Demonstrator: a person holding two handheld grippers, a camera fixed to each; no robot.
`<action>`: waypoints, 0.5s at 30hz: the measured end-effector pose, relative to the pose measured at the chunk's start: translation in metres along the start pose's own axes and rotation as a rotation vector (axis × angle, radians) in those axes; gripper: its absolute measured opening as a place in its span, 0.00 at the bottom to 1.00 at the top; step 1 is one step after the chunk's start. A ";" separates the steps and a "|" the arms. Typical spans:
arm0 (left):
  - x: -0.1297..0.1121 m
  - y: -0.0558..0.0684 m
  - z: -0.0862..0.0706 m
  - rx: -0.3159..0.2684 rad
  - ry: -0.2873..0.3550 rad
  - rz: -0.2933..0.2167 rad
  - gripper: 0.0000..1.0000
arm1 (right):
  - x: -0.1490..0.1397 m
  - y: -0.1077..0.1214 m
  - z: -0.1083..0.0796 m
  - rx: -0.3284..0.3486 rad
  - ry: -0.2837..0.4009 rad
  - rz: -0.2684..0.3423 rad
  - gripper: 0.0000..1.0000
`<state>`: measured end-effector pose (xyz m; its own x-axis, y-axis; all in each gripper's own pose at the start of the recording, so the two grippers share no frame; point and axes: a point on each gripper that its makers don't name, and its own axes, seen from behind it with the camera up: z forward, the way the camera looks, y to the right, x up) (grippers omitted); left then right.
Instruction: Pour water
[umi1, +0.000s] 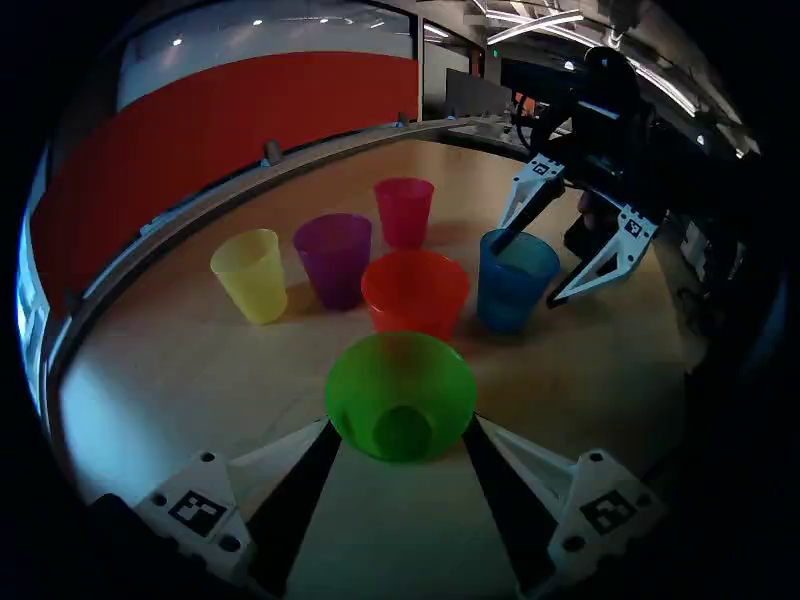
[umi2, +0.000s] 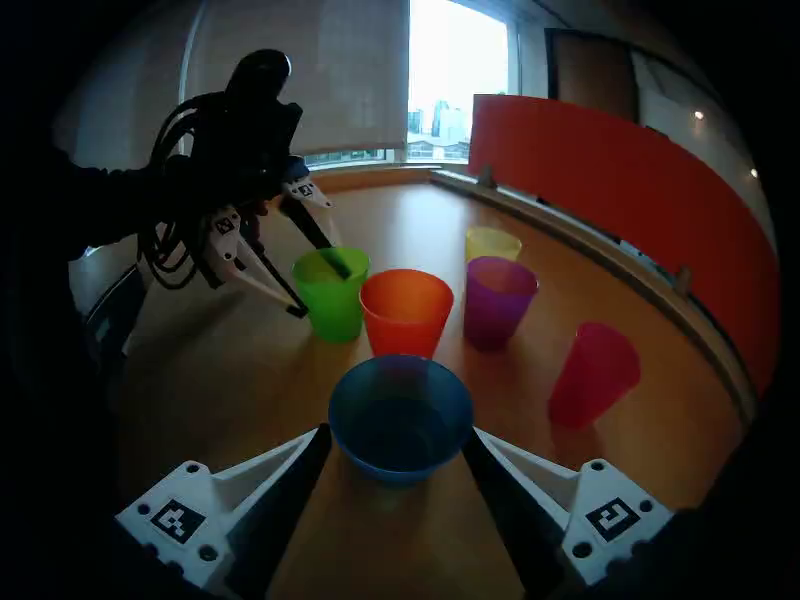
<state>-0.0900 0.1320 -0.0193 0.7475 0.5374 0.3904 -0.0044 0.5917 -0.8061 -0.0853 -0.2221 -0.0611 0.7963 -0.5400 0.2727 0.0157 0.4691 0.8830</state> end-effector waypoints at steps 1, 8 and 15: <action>0.000 0.000 0.000 -0.002 0.000 0.001 0.87 | 0.000 0.000 0.001 0.001 0.000 0.000 0.99; 0.002 0.001 0.002 -0.011 0.002 0.005 0.87 | 0.002 0.000 0.006 0.007 0.002 0.003 1.00; 0.003 0.003 0.005 -0.022 -0.001 0.000 0.87 | 0.002 0.000 0.010 0.007 -0.001 0.006 1.00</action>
<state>-0.0912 0.1382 -0.0181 0.7467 0.5383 0.3907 0.0100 0.5783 -0.8158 -0.0898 -0.2304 -0.0570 0.7959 -0.5379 0.2779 0.0073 0.4674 0.8840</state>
